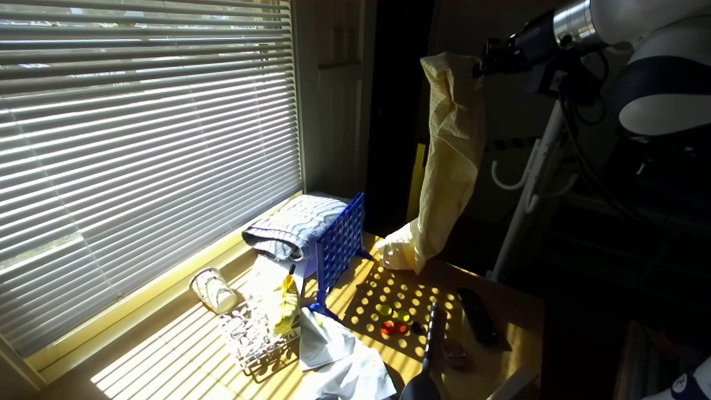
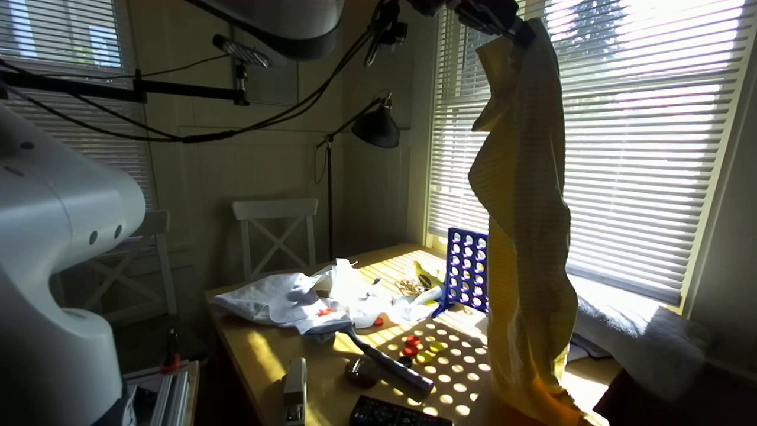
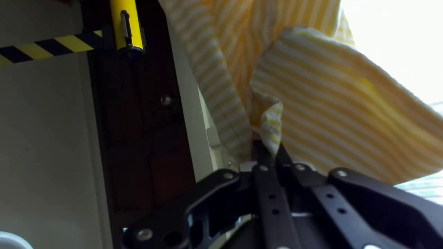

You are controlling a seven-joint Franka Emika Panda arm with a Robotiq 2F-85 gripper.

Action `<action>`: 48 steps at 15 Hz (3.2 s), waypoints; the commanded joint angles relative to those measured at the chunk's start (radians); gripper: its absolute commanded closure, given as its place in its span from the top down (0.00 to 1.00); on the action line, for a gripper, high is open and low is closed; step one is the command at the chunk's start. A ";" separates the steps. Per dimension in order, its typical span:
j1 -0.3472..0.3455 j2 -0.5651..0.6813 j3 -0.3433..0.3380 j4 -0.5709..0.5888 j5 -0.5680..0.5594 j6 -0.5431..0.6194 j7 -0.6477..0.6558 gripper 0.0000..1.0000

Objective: Hang the yellow towel on the stand

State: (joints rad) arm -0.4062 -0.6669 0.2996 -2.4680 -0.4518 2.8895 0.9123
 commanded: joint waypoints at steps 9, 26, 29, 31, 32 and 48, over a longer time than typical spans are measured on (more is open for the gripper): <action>-0.022 0.003 0.026 -0.009 0.053 0.005 -0.039 0.06; -0.458 -0.066 0.128 0.161 0.079 0.167 -0.017 0.01; -0.545 -0.070 0.149 0.188 0.142 0.214 -0.025 0.01; -0.599 -0.068 0.166 0.205 0.186 0.239 -0.034 0.01; -0.625 -0.068 0.175 0.213 0.209 0.252 -0.041 0.01; -0.860 -0.177 0.155 0.214 0.530 0.396 -0.249 0.01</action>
State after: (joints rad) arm -1.2086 -0.8230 0.4523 -2.2475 0.0017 3.2555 0.7119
